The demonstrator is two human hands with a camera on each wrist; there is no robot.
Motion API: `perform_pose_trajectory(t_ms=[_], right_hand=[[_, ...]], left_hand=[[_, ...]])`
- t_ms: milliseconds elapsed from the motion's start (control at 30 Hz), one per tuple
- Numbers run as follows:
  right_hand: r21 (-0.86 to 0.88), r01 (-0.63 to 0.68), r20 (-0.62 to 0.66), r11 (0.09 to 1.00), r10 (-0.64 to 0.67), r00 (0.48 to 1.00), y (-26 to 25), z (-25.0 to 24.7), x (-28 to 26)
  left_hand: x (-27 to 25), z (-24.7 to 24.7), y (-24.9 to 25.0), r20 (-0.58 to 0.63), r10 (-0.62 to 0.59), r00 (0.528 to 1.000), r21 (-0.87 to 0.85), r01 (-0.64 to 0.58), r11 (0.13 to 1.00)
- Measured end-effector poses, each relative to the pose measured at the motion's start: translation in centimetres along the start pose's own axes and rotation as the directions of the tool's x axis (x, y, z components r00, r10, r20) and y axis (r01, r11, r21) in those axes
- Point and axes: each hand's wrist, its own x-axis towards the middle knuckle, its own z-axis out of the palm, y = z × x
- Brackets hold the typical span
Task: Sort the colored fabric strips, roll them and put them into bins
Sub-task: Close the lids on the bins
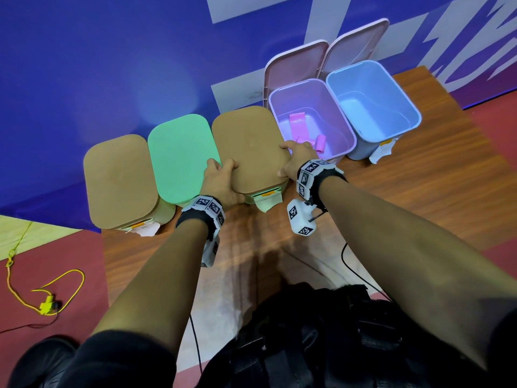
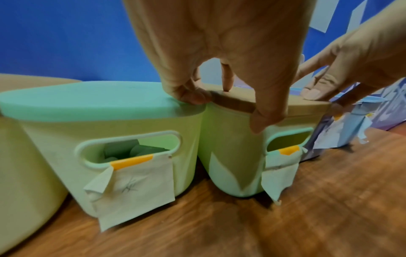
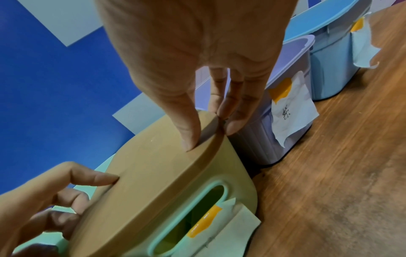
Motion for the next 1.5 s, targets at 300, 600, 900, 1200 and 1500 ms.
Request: perform_pose_trajectory(t_ms=[300,600,900,1200,1500], right_hand=[[-0.096,0.01,0.0,0.995,-0.01,1.0,-0.1,0.4,-0.4],[-0.149,-0.003,-0.032,0.989,-0.001,0.999,-0.2,1.2,-1.0],[-0.076,-0.016,-0.029,0.997,0.014,0.999,0.3,1.5,-0.3],[0.103,0.146,0.042,0.984,-0.151,0.988,1.4,-1.9,2.7],[0.251,0.114,-0.024,0.961,-0.111,0.994,3.3,-11.3,8.0]], left_hand=[[0.2,-0.3,-0.1,0.031,-0.006,0.999,-0.035,0.007,0.999],[0.5,0.0,-1.0,-0.002,0.08,0.997,-0.077,-0.08,0.994],[1.0,0.1,0.9,0.067,0.052,0.996,0.184,-0.063,0.981],[3.5,1.3,5.4,-0.018,-0.12,0.993,0.252,0.121,0.96],[10.1,-0.1,12.8,-0.09,-0.145,0.985,-0.194,0.125,0.973]])
